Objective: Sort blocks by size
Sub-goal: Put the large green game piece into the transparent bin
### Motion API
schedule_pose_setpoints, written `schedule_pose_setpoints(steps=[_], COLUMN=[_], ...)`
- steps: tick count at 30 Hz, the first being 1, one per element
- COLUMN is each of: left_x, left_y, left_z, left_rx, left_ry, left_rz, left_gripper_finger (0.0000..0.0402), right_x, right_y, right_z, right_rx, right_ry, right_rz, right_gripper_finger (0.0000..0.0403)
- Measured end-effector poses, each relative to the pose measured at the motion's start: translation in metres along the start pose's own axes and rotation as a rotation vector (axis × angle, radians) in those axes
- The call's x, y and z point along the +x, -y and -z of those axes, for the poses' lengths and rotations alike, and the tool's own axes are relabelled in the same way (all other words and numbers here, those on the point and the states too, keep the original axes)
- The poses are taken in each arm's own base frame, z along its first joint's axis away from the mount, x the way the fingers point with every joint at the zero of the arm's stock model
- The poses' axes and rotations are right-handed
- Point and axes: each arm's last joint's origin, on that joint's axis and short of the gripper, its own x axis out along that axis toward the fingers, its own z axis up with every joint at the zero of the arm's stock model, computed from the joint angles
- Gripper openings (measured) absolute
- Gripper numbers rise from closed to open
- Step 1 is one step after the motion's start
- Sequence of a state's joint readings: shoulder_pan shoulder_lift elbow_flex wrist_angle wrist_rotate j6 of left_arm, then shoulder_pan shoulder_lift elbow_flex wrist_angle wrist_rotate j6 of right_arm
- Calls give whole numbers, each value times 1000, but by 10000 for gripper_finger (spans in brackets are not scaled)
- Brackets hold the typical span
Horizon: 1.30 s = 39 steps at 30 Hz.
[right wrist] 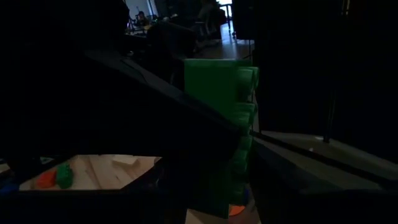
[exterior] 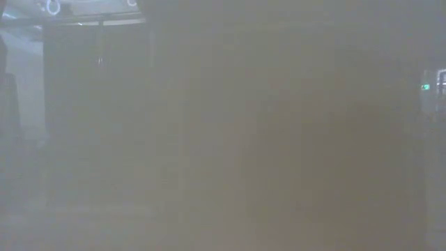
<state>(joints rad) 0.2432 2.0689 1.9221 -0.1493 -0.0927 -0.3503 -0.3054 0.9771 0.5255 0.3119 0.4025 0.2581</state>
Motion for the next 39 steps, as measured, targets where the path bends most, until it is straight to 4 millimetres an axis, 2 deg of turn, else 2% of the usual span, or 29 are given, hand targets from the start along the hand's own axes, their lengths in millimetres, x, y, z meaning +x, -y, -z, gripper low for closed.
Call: schedule_pose_setpoints(steps=[7, 13, 19, 27, 30, 35, 39], left_x=[0, 0, -2, -17, -26, -42, -48], left_y=[-2, -5, -9, -21, -26, -36, -39], left_z=[-1, -2, -7, -25, -29, -28, -26], left_rx=[1, -5, 55, 70, 89, 76, 73], left_ry=[6, 2, 20, 45, 6, -136, -183], left_rz=[-17, -4, -11, -54, -73, -131, -152], left_gripper_finger=[166, 205, 238, 240, 241, 241, 241], right_x=[0, 0, -1, -10, -15, -17, -11], right_y=[0, 0, 1, 15, 23, 36, 48], right_z=[0, 3, 2, -6, -8, -16, -32], right_rx=[3, 0, -3, 4, 18, 74, 109], right_ry=[-1, -27, -27, -19, -31, -198, -335], right_rz=[-5, -5, 3, 62, 97, 250, 396], right_gripper_finger=[144, 149, 125, 119, 120, 118, 117])
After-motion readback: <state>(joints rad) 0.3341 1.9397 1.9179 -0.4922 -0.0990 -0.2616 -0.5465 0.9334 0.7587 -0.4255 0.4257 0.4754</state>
